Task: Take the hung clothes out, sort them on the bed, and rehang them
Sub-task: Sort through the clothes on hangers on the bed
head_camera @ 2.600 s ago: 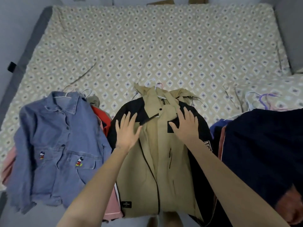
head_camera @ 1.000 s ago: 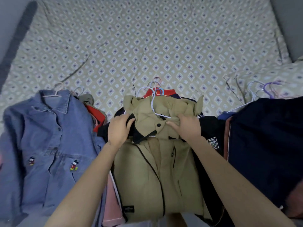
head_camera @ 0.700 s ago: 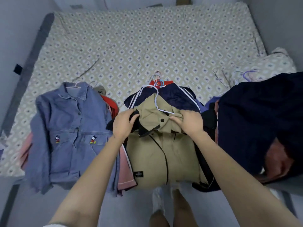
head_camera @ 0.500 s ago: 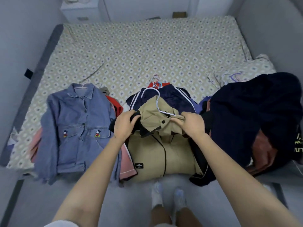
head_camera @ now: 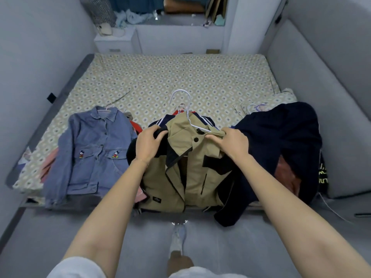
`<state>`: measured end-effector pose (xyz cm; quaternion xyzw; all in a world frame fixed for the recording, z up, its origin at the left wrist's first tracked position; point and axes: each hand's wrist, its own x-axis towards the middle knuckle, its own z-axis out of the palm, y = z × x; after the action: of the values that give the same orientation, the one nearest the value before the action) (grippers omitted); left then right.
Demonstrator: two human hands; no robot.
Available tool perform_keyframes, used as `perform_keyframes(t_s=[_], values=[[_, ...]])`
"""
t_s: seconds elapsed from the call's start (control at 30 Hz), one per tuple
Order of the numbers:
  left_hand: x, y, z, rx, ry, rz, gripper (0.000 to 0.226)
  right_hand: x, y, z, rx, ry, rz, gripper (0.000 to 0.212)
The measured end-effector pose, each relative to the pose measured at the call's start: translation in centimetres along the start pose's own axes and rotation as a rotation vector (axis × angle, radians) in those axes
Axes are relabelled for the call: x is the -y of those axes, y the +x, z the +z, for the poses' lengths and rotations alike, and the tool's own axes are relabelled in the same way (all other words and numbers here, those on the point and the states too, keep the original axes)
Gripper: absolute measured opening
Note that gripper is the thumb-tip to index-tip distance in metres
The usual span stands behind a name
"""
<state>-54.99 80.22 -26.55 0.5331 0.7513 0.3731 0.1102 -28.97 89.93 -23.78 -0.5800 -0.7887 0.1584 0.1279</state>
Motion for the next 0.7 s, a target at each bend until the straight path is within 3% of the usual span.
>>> perform_keyframes(t_s=[0.47,0.7], values=[[-5.9,-8.1,-4.1,-0.158,-0.012,-0.017,0.032,-0.3,-6.6,-6.9,-0.049,0.095,-0.102,0.061],[-7.5,-10.5,-7.6,-0.243,0.046,-0.004,0.031,1.4,-8.7,-8.7,-0.118,0.084,-0.11,0.073]])
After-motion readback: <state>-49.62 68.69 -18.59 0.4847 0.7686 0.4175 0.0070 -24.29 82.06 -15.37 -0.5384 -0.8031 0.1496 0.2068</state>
